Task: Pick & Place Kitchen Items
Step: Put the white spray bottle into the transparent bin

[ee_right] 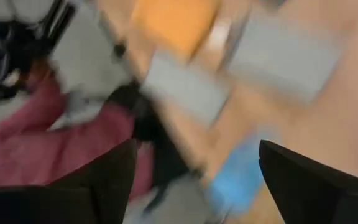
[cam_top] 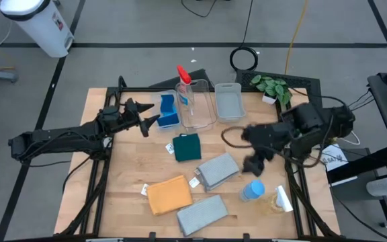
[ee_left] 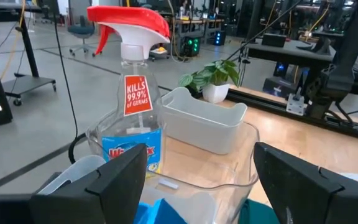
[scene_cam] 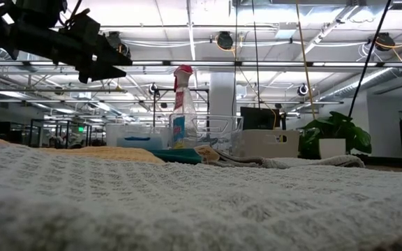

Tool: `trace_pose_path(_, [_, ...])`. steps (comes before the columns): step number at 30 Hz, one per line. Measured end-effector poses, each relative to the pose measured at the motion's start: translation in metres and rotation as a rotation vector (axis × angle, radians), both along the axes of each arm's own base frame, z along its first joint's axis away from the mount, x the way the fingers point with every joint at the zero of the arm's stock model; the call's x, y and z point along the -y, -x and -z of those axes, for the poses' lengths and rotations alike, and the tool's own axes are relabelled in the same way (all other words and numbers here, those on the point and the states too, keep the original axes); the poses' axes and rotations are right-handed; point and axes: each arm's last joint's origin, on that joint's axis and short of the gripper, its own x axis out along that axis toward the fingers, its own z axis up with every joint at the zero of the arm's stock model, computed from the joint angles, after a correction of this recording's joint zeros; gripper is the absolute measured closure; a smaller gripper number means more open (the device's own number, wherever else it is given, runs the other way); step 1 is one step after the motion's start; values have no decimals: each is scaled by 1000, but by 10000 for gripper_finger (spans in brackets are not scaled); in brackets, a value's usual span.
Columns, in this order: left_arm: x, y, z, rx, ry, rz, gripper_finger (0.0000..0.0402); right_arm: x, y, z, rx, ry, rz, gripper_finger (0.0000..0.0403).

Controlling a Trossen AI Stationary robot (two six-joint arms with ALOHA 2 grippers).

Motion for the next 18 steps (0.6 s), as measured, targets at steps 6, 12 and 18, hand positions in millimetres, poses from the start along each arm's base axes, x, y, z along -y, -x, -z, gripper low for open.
trace_pose_path(6, [0,0,-2,3,-30,0,107,-7,11,13,-147,-17,143,115])
trace_pose_path(12, [0,0,-3,2,-60,2,107,-20,20,34,-293,-45,181,127])
trace_pose_path(18, [0,0,-4,-2,-97,3,107,-29,35,43,-448,-134,271,140])
